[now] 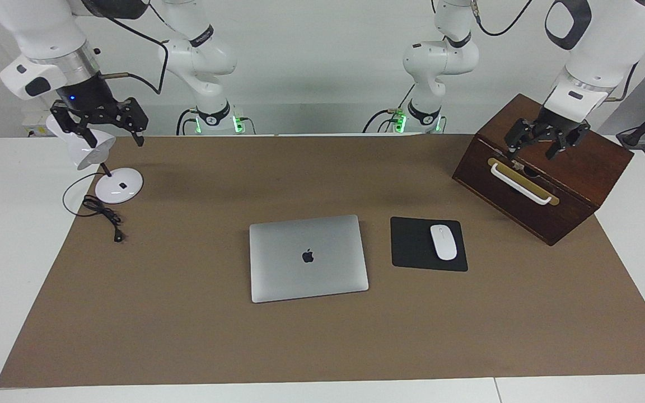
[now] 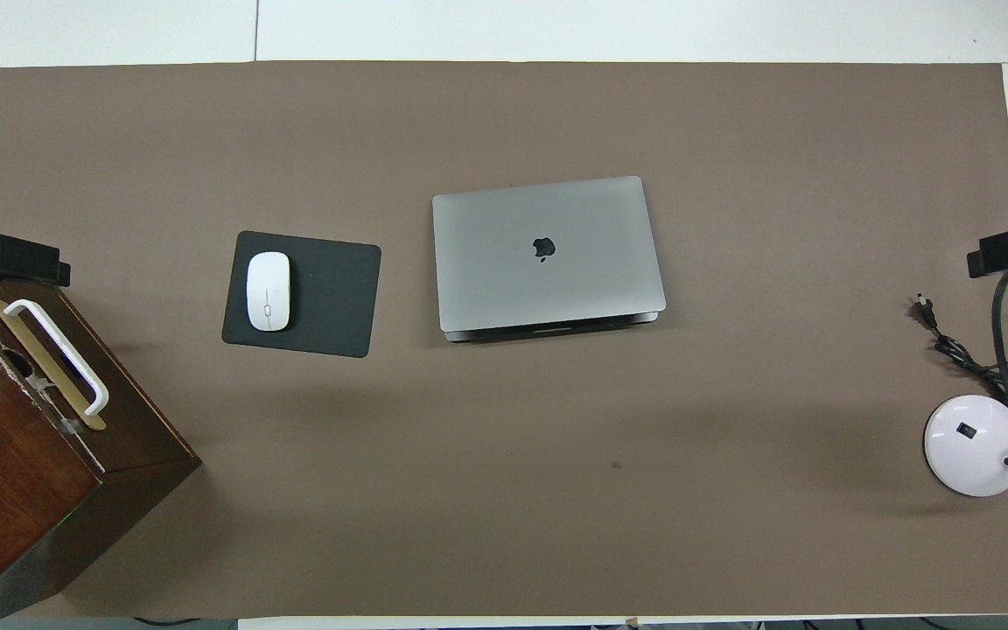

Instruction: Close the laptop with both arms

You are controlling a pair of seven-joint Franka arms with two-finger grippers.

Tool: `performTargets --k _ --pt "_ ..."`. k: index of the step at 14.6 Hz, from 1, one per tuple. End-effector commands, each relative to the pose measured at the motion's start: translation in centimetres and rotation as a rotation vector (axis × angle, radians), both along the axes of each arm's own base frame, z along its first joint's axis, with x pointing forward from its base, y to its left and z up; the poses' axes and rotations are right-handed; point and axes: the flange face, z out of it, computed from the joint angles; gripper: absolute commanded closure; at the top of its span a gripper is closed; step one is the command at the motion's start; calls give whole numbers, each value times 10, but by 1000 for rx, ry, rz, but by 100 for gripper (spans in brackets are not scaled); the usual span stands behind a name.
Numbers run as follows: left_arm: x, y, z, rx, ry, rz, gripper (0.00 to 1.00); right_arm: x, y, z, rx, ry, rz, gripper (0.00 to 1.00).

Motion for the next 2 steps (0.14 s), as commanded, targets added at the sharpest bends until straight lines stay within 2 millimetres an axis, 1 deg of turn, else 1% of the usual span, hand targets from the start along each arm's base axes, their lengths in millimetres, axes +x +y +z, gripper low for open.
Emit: performTargets --k 1,2 --pt "-4 3 2 15 15 12 0 -9 1 0 0 2 -4 0" --pt "-4 3 2 15 15 14 0 -9 1 0 0 3 -4 0"
